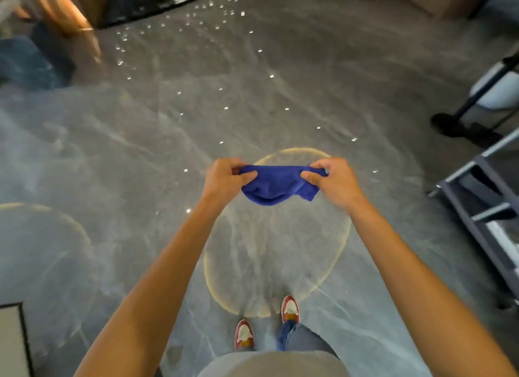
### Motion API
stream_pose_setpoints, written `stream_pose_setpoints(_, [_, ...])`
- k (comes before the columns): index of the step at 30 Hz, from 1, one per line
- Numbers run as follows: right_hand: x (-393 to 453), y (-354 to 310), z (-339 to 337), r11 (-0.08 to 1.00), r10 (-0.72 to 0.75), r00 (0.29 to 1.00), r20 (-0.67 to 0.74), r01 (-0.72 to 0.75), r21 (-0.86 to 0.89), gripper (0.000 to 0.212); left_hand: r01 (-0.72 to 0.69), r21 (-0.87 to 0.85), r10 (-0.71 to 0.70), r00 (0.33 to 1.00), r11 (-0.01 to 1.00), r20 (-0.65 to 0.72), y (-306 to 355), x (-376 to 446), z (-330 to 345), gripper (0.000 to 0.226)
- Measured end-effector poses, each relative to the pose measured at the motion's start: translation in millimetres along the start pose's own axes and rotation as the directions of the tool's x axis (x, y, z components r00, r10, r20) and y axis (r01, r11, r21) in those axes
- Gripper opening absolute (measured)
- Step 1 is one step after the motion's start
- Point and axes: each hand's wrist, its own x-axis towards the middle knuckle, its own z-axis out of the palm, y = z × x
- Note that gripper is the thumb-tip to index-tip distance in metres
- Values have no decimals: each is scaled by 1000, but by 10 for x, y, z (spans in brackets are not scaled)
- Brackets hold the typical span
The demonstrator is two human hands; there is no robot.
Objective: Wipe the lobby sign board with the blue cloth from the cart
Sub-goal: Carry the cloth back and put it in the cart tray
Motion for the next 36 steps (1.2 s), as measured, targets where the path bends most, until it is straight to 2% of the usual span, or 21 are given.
stream_pose_setpoints(4, [-189,238,-444,998,67,990,-126,-69,-6,11,-87,-12,88,988,996,127,251,135,444,17])
stream_pose_setpoints(7, [-303,438,-817,994,109,967,-229,-113,-8,10,-152,-18,152,965,988,213,518,236,837,7])
stream_pose_setpoints(9, [-368,605,-1071,989,130,948,-290,-144,-28,10,-209,-14,205,943,978,262,716,299,1145,10])
stream_pose_setpoints(13, [-493,990,-1586,979,182,913,-365,-205,-24,4,-292,3,273,899,956,343,1070,380,1798,7])
stream_pose_setpoints(17, [-537,1315,-2120,970,219,876,-429,-243,-2,11,-326,-36,312,858,945,407,1414,430,2405,2])
stream_pose_setpoints(19, [-558,1464,-2376,966,228,861,-455,-259,-5,7,-351,-58,340,833,935,436,1622,440,2680,21])
stream_pose_setpoints(20, [-571,1536,-2498,963,232,853,-468,-268,-12,6,-357,-76,352,823,931,446,1715,443,2816,30])
stream_pose_setpoints(22, [-609,1684,-2727,959,243,840,-484,-282,-8,7,-372,-94,371,803,923,466,1858,442,3082,32])
stream_pose_setpoints(26, [-673,1923,-3099,953,266,815,-515,-304,11,13,-357,-78,346,790,931,506,2103,442,3527,5])
stream_pose_setpoints(36, [-620,2318,-3675,938,300,762,-574,-345,32,26,-319,-115,324,748,941,579,2534,639,4292,14])
